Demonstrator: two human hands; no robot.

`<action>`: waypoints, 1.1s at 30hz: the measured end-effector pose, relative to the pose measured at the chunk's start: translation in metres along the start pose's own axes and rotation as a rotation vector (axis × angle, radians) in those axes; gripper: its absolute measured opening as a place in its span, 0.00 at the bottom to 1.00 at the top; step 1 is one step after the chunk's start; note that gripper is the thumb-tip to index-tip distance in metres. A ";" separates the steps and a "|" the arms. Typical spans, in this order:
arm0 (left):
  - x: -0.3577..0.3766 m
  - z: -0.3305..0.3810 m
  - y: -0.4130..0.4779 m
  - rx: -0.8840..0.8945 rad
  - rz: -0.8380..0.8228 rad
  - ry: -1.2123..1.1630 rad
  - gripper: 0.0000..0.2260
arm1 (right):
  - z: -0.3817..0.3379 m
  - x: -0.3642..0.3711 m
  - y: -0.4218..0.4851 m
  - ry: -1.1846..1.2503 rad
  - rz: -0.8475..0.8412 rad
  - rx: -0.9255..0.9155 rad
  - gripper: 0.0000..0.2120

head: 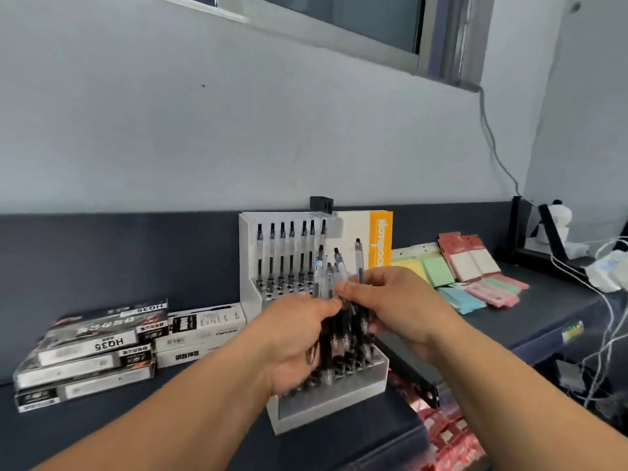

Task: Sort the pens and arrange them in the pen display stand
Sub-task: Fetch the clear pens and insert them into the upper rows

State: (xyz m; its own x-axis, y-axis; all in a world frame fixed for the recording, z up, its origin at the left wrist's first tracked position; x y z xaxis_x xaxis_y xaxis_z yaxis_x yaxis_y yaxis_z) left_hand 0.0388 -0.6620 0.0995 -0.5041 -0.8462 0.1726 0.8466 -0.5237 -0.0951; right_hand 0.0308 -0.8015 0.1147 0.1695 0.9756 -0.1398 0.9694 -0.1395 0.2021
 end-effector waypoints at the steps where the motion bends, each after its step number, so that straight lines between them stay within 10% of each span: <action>1: 0.003 0.003 0.010 0.008 0.037 0.023 0.11 | -0.001 -0.007 0.012 -0.014 -0.014 -0.022 0.12; 14: 0.051 0.024 0.110 0.115 0.428 0.058 0.11 | 0.002 -0.072 0.129 0.122 -0.426 -0.004 0.18; 33: 0.023 0.030 0.103 0.188 0.498 0.203 0.08 | 0.003 -0.038 0.148 0.127 -0.364 -0.104 0.09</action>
State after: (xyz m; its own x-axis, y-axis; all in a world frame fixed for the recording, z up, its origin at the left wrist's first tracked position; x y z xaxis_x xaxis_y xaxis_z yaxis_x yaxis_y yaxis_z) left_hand 0.1196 -0.7327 0.1230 -0.0437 -0.9981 -0.0425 0.9970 -0.0463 0.0623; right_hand 0.1683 -0.8597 0.1473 -0.2110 0.9723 -0.1010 0.9380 0.2305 0.2591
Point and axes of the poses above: each hand's wrist, its own y-axis towards the middle knuckle, its own x-axis out of the palm, z = x × y, the point moved 2 cm from there along y, towards the middle knuckle, and after that the axes turned 9 degrees about y, right-handed, at the moved point
